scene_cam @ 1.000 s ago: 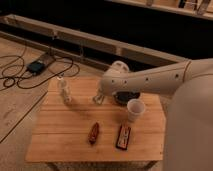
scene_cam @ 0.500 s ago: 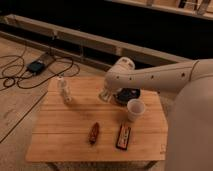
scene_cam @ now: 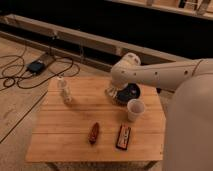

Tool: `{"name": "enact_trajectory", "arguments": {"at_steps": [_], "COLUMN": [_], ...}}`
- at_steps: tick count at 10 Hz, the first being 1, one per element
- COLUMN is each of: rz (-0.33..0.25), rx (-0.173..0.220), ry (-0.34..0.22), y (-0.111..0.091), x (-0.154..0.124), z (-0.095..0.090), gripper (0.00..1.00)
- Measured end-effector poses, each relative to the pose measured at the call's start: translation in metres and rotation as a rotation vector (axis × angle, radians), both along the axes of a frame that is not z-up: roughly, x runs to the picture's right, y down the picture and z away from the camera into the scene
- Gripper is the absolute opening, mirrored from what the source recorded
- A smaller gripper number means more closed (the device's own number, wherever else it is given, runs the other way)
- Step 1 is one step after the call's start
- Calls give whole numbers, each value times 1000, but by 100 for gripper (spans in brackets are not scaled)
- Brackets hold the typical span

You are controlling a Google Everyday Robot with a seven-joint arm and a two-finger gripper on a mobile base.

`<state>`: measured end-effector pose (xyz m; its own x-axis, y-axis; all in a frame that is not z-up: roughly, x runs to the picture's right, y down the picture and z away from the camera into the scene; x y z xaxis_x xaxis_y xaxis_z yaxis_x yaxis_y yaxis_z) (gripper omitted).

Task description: Place the white sponge in the ceramic bowl

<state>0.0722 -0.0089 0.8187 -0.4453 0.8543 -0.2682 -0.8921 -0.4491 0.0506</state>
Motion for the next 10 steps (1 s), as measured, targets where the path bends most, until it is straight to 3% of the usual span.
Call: {"name": "enact_trajectory", "arguments": {"at_steps": [7, 10], "rz": [67, 69], "rx": [22, 29], "ry": [66, 80], "y": [-20, -21], "x": [55, 66], "z": [38, 51], "gripper": [2, 27]}}
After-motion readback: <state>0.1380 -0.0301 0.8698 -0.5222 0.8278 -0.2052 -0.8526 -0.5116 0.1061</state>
